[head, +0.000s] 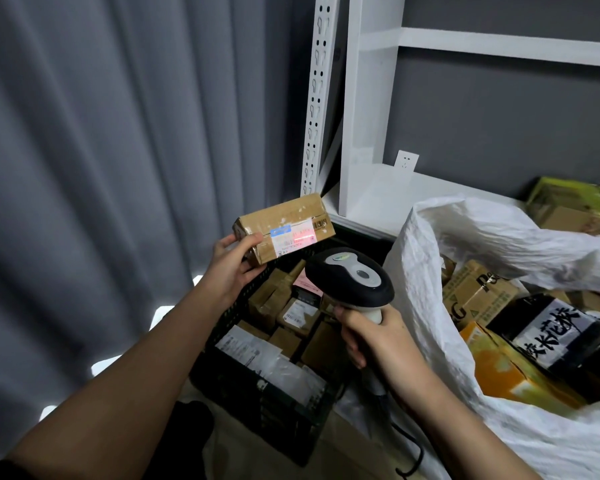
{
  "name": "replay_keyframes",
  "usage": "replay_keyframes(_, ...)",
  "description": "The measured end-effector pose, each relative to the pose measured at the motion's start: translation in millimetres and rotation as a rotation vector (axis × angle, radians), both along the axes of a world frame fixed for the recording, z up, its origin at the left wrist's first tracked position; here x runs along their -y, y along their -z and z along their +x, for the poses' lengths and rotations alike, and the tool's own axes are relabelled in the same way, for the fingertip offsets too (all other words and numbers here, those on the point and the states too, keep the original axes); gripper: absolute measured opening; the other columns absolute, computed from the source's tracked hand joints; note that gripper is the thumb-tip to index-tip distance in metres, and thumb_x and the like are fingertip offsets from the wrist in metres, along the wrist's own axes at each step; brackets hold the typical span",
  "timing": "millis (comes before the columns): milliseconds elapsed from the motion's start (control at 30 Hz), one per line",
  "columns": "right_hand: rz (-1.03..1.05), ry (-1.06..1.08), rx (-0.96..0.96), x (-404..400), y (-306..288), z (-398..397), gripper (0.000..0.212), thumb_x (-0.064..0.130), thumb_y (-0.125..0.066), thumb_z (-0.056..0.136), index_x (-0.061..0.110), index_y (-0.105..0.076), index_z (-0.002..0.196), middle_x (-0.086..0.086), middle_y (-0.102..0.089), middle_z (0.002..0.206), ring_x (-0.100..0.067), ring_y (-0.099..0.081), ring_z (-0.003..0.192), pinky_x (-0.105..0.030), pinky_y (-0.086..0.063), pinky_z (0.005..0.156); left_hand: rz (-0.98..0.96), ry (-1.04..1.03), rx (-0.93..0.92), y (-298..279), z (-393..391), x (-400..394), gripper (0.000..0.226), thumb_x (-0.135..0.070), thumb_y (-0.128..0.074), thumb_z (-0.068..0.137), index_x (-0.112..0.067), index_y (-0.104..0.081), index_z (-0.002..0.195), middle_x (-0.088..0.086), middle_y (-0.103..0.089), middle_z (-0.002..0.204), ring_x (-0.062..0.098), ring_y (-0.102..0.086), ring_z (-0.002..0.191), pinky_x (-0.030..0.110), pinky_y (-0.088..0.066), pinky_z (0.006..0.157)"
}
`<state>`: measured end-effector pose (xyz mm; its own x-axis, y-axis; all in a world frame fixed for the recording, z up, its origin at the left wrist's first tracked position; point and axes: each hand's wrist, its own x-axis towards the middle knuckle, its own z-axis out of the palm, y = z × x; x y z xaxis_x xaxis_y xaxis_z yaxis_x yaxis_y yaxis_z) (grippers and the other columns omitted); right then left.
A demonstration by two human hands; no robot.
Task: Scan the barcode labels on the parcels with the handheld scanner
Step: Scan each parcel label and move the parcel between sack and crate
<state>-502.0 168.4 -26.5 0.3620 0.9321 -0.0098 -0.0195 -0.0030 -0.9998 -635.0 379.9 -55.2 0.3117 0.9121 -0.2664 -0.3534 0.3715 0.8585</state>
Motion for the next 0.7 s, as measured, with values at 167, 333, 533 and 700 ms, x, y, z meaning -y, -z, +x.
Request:
replay_keyframes(167,-0.007,0.017,-0.016,2,-1,1,0.031,0.029,-0.065,0.074,0.006,-0.046,0.079,-0.004,-0.044,0.047,-0.016,-0.034,0.037,-0.028,-0.033,0.044,-0.007,-0.017,-0.011,-1,1,2,0.069,-0.014,-0.070,0.084,-0.013,-0.030,0.140,0.011,-0.066,0.107,0.023,-0.067,0.097,0.039,-0.055,0.084)
replay_keyframes(333,0.058,0.005,-0.094,17,-15,5,0.029,0.025,-0.065,0.083,0.008,-0.046,0.096,-0.008,-0.048,0.050,-0.018,-0.037,0.038,-0.028,-0.034,0.044,0.070,-0.113,-0.051,-14,9,18,0.063,-0.014,-0.071,0.084,-0.014,-0.031,0.133,0.011,-0.062,0.120,0.017,-0.067,0.095,0.034,-0.057,0.074)
replay_keyframes(533,0.140,0.179,-0.208,60,-63,42,0.022,0.017,-0.065,0.090,0.008,-0.046,0.097,-0.011,-0.057,0.063,-0.020,-0.045,0.042,-0.026,-0.039,0.042,0.363,-0.148,-0.117,-63,48,61,0.082,-0.038,-0.082,0.057,-0.022,-0.030,0.117,0.004,-0.058,0.124,0.016,-0.063,0.108,0.037,-0.052,0.092)
replay_keyframes(700,0.231,0.458,-0.260,112,-90,104,0.015,0.017,-0.057,0.095,0.009,-0.048,0.104,-0.009,-0.058,0.063,-0.020,-0.052,0.046,-0.025,-0.045,0.043,0.699,0.026,-0.289,-113,126,105,0.081,-0.038,-0.088,0.055,-0.020,-0.040,0.118,0.002,-0.054,0.116,0.014,-0.058,0.104,0.027,-0.047,0.094)
